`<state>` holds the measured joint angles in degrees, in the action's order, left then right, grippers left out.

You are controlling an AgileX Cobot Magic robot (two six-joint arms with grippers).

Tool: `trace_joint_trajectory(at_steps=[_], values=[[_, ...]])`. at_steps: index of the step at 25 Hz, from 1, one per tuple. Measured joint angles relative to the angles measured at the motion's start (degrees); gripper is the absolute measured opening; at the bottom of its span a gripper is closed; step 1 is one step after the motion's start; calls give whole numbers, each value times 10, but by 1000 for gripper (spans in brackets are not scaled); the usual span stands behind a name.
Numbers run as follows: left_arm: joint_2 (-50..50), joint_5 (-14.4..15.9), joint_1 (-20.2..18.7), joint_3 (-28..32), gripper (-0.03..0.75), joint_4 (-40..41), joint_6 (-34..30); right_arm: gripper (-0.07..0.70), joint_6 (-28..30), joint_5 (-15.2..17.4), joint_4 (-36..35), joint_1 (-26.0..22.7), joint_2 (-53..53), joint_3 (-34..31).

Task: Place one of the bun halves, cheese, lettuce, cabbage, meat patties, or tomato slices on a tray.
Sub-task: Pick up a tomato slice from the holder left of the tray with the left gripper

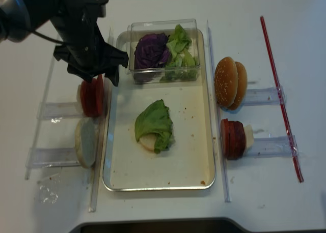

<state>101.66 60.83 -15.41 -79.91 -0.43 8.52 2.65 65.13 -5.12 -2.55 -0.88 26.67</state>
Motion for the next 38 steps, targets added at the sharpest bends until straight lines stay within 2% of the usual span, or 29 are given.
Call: trace_joint_trajectory(at_steps=[10, 14, 21, 28, 38], values=[[18, 0, 0, -1, 423, 0, 0, 454, -1, 0, 1, 0, 0, 0], [19, 1, 0, -1, 373, 4, 0, 454, -1, 0, 1, 0, 0, 0], [19, 24, 0, -1, 278, 4, 0, 454, -3, 0, 1, 0, 0, 0], [19, 26, 0, -1, 249, 9, 0, 454, -3, 0, 1, 0, 0, 0], [19, 28, 0, -1, 114, 25, 0, 411, -3, 0, 1, 0, 0, 0]])
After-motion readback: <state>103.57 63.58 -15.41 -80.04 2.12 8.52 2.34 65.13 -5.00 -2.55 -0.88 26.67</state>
